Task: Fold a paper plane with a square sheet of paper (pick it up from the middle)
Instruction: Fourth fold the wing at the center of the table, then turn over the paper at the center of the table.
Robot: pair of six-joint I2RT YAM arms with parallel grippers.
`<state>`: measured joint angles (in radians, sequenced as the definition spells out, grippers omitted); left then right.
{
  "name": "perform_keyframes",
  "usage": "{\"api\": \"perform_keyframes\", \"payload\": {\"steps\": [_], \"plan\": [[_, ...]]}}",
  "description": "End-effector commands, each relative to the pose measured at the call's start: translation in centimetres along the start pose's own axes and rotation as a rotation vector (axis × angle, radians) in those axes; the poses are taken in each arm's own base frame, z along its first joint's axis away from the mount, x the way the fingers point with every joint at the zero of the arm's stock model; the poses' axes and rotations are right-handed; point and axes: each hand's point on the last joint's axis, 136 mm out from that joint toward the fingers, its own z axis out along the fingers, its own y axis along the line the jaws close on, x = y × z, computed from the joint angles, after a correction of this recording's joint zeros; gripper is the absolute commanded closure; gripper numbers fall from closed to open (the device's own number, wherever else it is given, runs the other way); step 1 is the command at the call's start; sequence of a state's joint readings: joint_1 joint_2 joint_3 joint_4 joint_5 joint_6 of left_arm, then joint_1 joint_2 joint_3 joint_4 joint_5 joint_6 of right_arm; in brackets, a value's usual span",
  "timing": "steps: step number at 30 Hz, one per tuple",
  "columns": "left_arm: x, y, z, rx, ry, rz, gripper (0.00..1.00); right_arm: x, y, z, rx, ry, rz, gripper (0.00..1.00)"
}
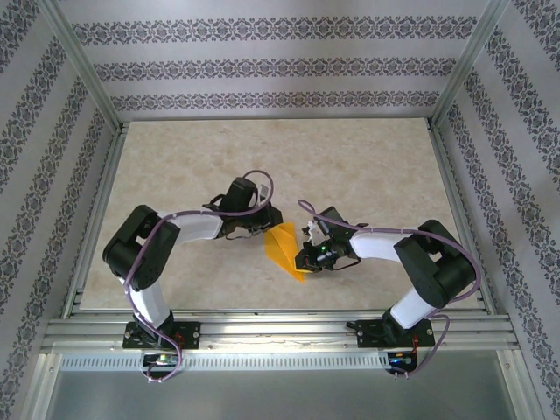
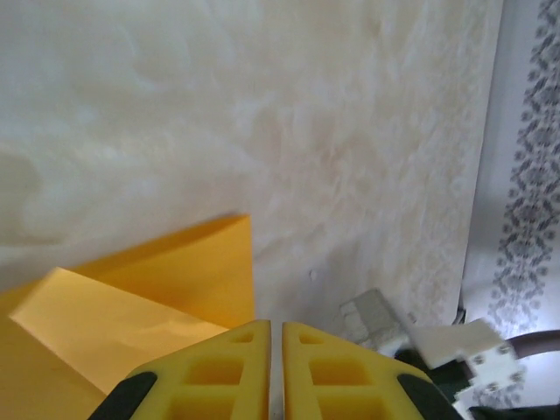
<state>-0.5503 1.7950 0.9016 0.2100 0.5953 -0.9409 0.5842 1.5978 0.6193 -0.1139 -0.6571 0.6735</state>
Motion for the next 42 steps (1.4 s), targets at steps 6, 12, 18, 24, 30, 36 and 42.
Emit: {"api": "perform_keyframes", "payload": {"steps": [6, 12, 18, 24, 30, 36, 42], "plan": [[2.2, 4.3, 2.1, -0.078, 0.057, -0.09, 0.87, -0.2, 0.0, -0.8, 0.028, 0.003, 0.046, 0.96], [3.1, 5.7, 2.0, -0.128, 0.087, -0.091, 0.87, -2.7, 3.5, -1.1, -0.086, -0.047, 0.049, 0.94], [3.3, 6.0, 1.9, -0.143, 0.099, -0.082, 0.87, -3.7, 2.7, 1.5, -0.046, -0.013, 0.09, 0.92], [3.3, 7.1, 1.7, -0.19, 0.088, -0.089, 0.89, -1.1, -0.1, 1.8, 0.015, 0.022, 0.102, 0.92], [3.3, 8.0, 1.7, -0.193, 0.077, -0.116, 0.9, 2.6, -0.2, 0.5, -0.038, 0.058, 0.068, 0.9], [3.3, 8.2, 1.7, -0.193, 0.072, -0.124, 0.9, 6.0, -1.6, 0.0, -0.025, 0.108, 0.054, 0.89], [3.4, 8.3, 1.7, -0.195, 0.075, -0.128, 0.9, 7.5, -2.1, -0.4, 0.029, 0.133, 0.012, 0.88]]}}
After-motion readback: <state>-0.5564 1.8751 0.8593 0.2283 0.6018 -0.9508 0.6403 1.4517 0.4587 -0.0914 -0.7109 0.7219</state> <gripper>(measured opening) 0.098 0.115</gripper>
